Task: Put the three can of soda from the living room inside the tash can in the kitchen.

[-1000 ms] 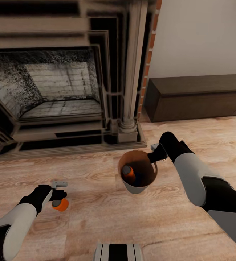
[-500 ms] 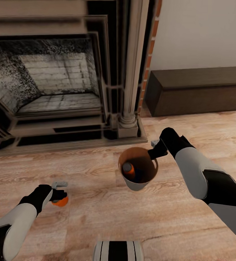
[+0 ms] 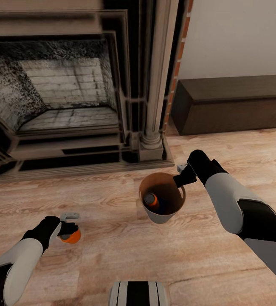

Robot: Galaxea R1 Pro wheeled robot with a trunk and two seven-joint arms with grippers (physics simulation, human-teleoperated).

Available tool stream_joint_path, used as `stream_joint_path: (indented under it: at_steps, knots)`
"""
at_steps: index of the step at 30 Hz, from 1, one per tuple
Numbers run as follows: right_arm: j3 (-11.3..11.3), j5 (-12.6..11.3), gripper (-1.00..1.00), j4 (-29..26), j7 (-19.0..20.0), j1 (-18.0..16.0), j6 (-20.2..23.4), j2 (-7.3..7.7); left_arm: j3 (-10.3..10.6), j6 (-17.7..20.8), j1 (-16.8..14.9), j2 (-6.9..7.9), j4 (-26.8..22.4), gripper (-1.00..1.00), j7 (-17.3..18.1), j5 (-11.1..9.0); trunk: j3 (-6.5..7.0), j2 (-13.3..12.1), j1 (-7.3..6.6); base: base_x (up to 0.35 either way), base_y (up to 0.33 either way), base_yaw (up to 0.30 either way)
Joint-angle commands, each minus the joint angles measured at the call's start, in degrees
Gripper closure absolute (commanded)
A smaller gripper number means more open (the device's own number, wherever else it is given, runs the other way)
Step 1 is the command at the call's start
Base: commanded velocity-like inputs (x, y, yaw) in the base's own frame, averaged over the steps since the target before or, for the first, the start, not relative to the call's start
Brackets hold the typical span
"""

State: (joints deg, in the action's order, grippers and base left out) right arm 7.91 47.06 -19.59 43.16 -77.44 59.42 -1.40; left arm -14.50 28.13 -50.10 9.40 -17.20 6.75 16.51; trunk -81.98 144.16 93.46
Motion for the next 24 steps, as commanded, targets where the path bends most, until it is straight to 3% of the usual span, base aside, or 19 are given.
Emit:
stream_joint_path:
  at_steps: [1, 9, 13, 24]
  knots:
    - [0.3, -1.4, 1.00, 0.0, 0.3, 0.0, 0.6, 0.01, 0.0, 0.0, 0.0, -0.02, 0.0, -1.00, -0.1, 0.0, 0.00, 0.0, -0.01, 0.102, 0.069, 0.000]
    - [0.3, -1.4, 1.00, 0.0, 0.3, 0.0, 0.6, 0.08, 0.0, -0.1, 0.0, -0.14, -0.1, -1.00, -0.4, -0.1, 0.00, 0.0, -0.01, 0.028, 0.019, 0.000]
    - [0.3, -1.4, 1.00, 0.0, 0.3, 0.0, 0.6, 0.08, 0.0, 0.0, 0.0, -0.17, -0.1, -1.00, -0.4, 0.0, -0.88, 0.1, 0.10, 0.002, 0.002, 0.000]
    - [0.2, -1.4, 1.00, 0.0, 0.3, 0.1, 0.6, 0.03, 0.0, 0.2, 0.0, -0.17, 0.0, -1.00, -0.2, 0.1, -0.88, 0.1, 0.10, 0.000, 0.000, 0.000]
